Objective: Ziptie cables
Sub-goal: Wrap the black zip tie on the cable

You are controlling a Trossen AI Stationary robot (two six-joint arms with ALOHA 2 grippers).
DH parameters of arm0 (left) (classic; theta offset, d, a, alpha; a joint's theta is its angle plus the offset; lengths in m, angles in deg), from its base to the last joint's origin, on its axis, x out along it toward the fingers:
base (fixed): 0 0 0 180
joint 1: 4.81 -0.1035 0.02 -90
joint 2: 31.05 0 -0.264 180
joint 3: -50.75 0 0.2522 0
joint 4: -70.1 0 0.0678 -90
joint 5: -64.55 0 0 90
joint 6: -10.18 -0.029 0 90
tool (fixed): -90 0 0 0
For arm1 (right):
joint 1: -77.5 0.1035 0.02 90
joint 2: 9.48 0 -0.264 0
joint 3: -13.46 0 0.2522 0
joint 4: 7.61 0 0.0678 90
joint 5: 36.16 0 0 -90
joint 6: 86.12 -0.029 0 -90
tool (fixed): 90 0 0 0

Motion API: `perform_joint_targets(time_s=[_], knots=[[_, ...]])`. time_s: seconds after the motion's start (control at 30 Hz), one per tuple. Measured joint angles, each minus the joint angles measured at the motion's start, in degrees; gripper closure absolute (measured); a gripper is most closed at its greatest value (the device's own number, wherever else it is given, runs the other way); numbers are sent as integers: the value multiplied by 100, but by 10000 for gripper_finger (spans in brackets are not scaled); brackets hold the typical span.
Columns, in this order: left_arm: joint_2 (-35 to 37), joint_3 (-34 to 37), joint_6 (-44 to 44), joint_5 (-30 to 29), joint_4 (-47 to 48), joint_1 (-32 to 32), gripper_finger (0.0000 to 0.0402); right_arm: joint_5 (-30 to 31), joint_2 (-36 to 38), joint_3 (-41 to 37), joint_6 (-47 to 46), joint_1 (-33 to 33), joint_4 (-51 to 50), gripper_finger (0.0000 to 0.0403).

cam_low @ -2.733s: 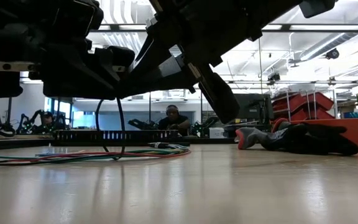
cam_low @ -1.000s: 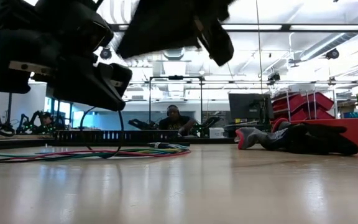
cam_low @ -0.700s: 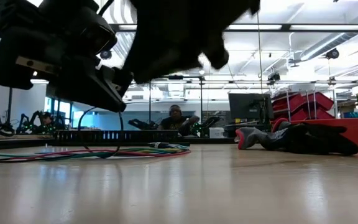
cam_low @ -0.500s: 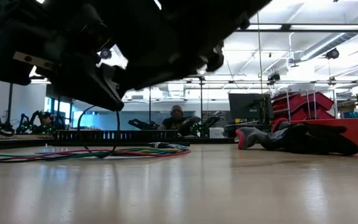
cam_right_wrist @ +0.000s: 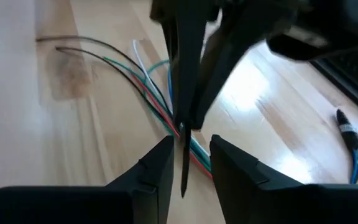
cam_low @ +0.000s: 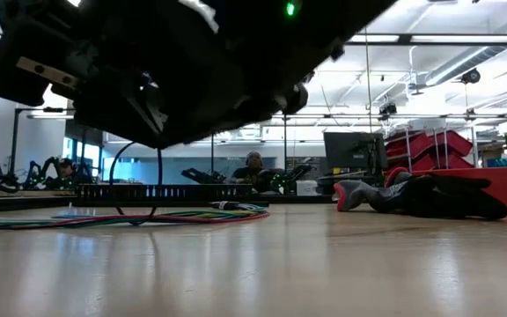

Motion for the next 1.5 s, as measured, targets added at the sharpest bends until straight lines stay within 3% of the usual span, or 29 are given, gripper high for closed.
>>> perform_joint_targets(time_s=[0.67, 1.5], knots=[[0, 11, -24, 26, 60, -27, 401, -232, -66, 2, -92, -79, 253, 399], [11, 96, -304, 242, 143, -27, 401, -223, -13, 1, -843, 221, 139, 403]])
